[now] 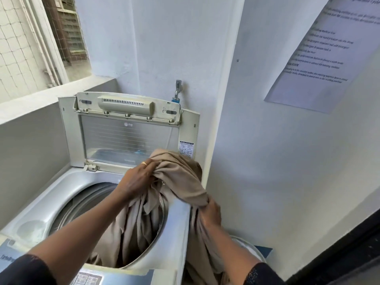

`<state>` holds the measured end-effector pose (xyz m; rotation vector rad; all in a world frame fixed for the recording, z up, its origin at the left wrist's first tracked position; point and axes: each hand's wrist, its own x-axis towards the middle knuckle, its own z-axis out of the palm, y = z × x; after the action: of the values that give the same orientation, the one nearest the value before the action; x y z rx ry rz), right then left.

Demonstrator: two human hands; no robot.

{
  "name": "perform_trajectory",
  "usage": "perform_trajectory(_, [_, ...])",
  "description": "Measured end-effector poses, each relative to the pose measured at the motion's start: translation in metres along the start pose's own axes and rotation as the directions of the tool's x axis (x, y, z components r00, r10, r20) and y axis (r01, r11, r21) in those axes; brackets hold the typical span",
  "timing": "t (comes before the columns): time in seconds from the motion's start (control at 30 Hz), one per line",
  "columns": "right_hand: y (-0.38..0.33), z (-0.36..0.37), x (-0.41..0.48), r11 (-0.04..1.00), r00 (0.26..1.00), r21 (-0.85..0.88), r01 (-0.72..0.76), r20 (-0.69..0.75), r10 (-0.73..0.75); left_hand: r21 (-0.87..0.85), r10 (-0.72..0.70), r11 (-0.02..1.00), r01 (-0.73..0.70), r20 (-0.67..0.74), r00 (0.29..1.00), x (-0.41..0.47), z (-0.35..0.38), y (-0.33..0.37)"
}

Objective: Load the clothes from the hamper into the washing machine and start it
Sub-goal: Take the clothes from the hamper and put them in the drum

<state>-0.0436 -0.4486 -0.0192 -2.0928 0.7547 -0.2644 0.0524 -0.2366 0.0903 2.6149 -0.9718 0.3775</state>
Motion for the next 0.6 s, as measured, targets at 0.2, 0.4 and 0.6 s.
perform_trajectory(0.2, [-0.133,-0.041,-0.003,0.914,0.878,-0.08,0.399,-0.256,-0.406,-0.148,-0.364,0.925,0.351,-0.077,0.928,-0.02,-0.012,-0.055])
perform_trajectory(0.4, [-0.256,-0.001,-0.042,0.764,0.767,-0.144,0.629,-0.049,-0.64,-0.317,-0.54,0.82,0.476,-0.155,0.827,-0.051,-0.008,-0.115])
perform_trajectory(0.6, [-0.269,0.093,-0.062,0.776,0.804,-0.216,0.593,0.22,-0.553,-0.038,-0.64,0.754,0.656,0.182,0.746,-0.098,0.001,-0.19])
